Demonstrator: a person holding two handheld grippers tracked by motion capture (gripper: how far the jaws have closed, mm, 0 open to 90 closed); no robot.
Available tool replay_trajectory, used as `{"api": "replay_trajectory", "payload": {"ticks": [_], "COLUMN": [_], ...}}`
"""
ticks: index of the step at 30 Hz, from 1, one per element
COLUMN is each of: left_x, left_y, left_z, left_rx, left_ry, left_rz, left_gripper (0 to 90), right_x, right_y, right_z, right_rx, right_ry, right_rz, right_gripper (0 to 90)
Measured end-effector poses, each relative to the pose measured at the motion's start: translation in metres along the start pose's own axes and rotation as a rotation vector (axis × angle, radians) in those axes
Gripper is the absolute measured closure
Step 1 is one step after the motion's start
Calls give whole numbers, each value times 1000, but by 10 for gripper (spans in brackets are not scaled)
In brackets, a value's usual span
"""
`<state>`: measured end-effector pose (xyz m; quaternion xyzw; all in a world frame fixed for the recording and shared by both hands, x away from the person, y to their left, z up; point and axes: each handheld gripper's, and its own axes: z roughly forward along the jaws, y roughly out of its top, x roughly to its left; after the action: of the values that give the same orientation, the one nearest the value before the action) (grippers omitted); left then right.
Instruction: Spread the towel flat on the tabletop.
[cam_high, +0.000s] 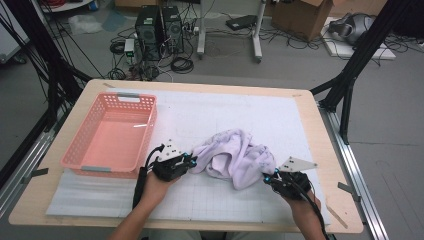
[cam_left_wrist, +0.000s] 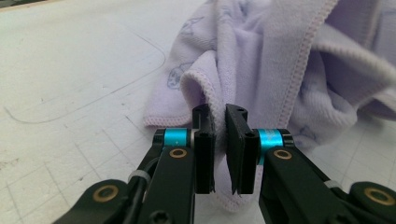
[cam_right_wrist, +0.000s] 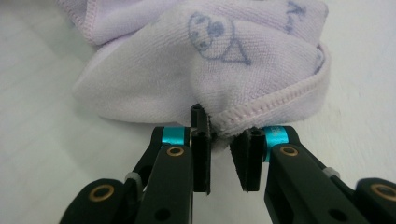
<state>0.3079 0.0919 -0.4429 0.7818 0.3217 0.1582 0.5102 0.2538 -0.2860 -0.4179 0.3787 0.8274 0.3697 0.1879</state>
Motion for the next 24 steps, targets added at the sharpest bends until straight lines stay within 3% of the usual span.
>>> {"api": "replay_trajectory", "payload": {"ticks": [11,13,15,16,17,19,21,24], "left_x": [6,6,7,7,6,6,6,6], "left_y": [0,0,0,0,0,0,0,0], "left_z": [-6,-6,-7,-7,-6,-5,-5,-5], "left_rx": [-35,-38,-43,-43,-46,-47,-49,-52], "left_ry": [28,31,31,31,28,25,21,20], "left_rz": [-23,-26,-27,-27,-25,-24,-25,-25], "left_gripper": [834,835,835,835,835,835,835,835], "right_x": [0,-2,-5,-5,-9,-14,-21,-34], "right_y": [-52,-56,-56,-56,-51,-43,-32,-14], "right_z": [-47,-56,-65,-65,-74,-79,-77,-59], "right_rx": [26,1,-52,-52,-107,-143,-154,-158], "right_ry": [7,1,-17,-17,-7,-36,-75,-87], "right_rz": [21,25,52,52,90,93,88,94], "right_gripper": [781,707,597,597,588,582,567,550]}}
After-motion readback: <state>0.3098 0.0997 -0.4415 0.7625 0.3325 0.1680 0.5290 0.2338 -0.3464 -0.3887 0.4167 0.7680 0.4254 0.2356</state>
